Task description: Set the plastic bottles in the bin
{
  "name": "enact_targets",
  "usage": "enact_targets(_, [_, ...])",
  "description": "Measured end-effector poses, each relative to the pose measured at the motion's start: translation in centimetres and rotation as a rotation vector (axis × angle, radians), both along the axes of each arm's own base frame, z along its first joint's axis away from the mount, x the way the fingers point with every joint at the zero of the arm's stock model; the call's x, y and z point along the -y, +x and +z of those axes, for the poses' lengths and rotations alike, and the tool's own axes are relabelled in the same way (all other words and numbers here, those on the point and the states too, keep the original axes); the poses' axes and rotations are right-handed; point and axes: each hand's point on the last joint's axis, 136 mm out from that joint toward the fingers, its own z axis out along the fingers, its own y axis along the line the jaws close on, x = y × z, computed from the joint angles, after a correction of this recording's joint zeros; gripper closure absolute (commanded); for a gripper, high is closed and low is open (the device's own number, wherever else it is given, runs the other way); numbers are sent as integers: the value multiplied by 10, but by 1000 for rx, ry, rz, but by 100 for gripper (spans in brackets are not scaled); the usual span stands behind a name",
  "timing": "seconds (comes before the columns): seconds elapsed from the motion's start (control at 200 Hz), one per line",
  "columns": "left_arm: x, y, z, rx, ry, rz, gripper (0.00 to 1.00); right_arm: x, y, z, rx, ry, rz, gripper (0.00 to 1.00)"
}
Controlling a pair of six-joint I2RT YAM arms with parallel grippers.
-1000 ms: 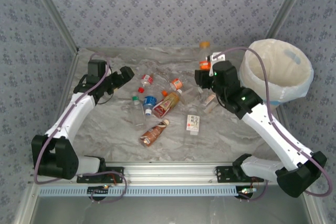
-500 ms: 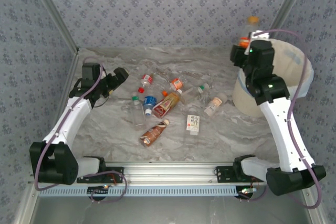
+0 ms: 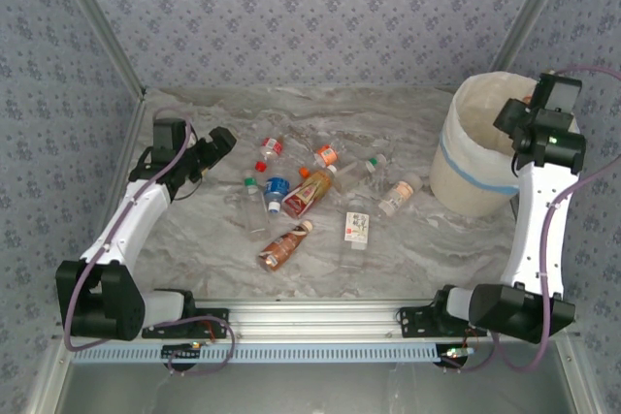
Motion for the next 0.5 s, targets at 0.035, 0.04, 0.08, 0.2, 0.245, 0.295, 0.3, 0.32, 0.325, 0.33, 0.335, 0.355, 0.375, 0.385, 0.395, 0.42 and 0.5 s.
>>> enact_targets(0.035, [-1, -1, -3, -5, 5, 5, 1, 7, -2, -4, -14, 6, -22, 31])
enact_targets(0.04, [-1, -1, -3, -6, 6, 5, 1, 7, -2, -5, -16, 6, -24, 31])
enact_targets(0.08, [-2, -2, -5, -12, 11, 10, 1, 14, -3, -11, -35, 11, -50, 27])
enact_targets(0.2, [-7, -5, -15, -38, 30, 28, 1, 22, -2, -28, -99, 20, -80, 16])
enact_targets(0.245, [-8, -7, -18, -49, 37, 33, 0, 23, -1, -34, -119, 25, -88, 13])
enact_targets(0.295, [-11, -9, -21, -57, 45, 41, 1, 25, -1, -38, -131, 24, -94, 11])
enact_targets(0.3, [-11, -9, -22, -58, 45, 41, 1, 25, -1, -38, -130, 24, -94, 11])
enact_targets(0.32, [-11, -9, -23, -61, 48, 44, 1, 24, -1, -38, -128, 25, -95, 10])
enact_targets(0.325, [-11, -10, -23, -63, 48, 44, 0, 24, -1, -38, -128, 25, -94, 10])
enact_targets(0.33, [-11, -10, -23, -63, 48, 44, 0, 24, -1, -38, -128, 24, -94, 10])
enact_targets(0.335, [-11, -10, -23, -64, 49, 45, 0, 24, -1, -38, -128, 24, -94, 10])
enact_targets(0.355, [-12, -10, -24, -66, 52, 47, 1, 24, -1, -37, -125, 24, -96, 9])
enact_targets(0.375, [-13, -11, -24, -68, 54, 49, 1, 24, -1, -37, -125, 23, -95, 9])
enact_targets(0.385, [-13, -11, -24, -69, 55, 49, 1, 23, -1, -37, -124, 26, -96, 8])
enact_targets(0.395, [-13, -11, -25, -69, 56, 50, 1, 23, -1, -37, -123, 25, -95, 8])
enact_targets(0.42, [-14, -12, -25, -72, 60, 54, 1, 23, -1, -37, -121, 26, -96, 8])
enact_targets(0.5, [-15, -13, -25, -73, 67, 58, 1, 20, 0, -36, -107, 25, -90, 6])
